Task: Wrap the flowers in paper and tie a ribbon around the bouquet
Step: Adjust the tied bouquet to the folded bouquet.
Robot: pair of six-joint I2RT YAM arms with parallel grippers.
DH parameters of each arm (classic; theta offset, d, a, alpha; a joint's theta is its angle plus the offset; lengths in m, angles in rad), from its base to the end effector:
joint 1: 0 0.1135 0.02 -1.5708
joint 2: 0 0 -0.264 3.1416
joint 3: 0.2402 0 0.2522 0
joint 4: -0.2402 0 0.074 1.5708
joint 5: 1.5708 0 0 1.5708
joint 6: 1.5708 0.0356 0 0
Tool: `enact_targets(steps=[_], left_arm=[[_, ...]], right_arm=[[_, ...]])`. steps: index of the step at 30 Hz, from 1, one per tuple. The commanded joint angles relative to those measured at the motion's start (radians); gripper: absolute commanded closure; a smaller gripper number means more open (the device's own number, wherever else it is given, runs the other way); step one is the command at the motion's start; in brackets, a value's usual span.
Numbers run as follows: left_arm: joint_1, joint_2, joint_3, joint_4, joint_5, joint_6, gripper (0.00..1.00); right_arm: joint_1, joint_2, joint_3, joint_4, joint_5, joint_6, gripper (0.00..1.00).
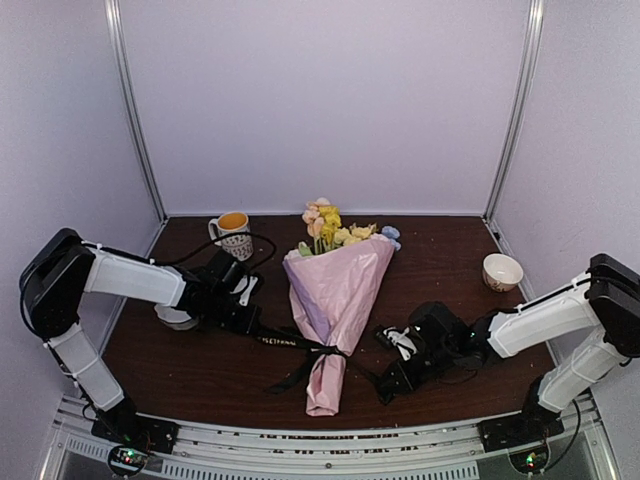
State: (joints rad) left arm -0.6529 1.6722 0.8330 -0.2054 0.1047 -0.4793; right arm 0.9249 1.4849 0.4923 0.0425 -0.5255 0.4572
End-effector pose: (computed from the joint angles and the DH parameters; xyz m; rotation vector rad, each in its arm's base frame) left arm 0.2440 -0.1913 0.1393 0.2727 2.6935 -0.5108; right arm 0.1317 0.2043 0.1189 -0.8735 2.6368 1.1392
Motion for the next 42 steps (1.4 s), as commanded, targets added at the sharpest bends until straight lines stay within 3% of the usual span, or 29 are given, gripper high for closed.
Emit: enact_targets(steps=[1, 18, 24, 25, 31, 32, 35, 37, 39, 42], left_arm=[[0.030, 0.024, -0.021, 0.010, -0.049, -0.016, 1.00], [0.030, 0.019, -0.065, -0.004, -0.041, -0.006, 1.00], [0.000, 0.001, -0.086, 0.036, 0.051, 0.028, 1.00], [-0.017, 0.001, -0.081, 0.031, 0.059, 0.041, 1.00], [-0.107, 0.000, -0.038, -0.001, 0.083, 0.077, 1.00], [-0.111, -0.003, -0.033, -0.016, 0.086, 0.075, 0.98], [-0.111, -0.061, -0.031, -0.068, 0.069, 0.069, 0.61], [-0.111, -0.119, -0.025, -0.115, 0.034, 0.077, 0.45], [-0.111, -0.179, -0.014, -0.152, 0.015, 0.100, 0.36], [-0.111, -0.258, 0.000, -0.165, 0.028, 0.163, 0.31]], right_arm=[[0.006, 0.010, -0.093, -0.171, 0.006, 0.051, 1.00], [-0.027, -0.024, -0.133, -0.206, 0.022, 0.067, 1.00], [-0.041, -0.055, -0.085, -0.242, 0.026, 0.037, 1.00], [-0.041, -0.065, -0.068, -0.250, 0.032, 0.027, 0.98], [-0.052, -0.165, 0.054, -0.322, 0.041, -0.048, 0.53], [-0.059, -0.181, 0.079, -0.342, 0.045, -0.067, 0.49], [-0.103, -0.217, 0.146, -0.397, 0.073, -0.119, 0.44], [-0.138, -0.220, 0.187, -0.422, 0.092, -0.147, 0.41], [-0.173, -0.208, 0.229, -0.424, 0.126, -0.158, 0.37], [-0.199, -0.140, 0.290, -0.413, 0.246, -0.141, 0.37]])
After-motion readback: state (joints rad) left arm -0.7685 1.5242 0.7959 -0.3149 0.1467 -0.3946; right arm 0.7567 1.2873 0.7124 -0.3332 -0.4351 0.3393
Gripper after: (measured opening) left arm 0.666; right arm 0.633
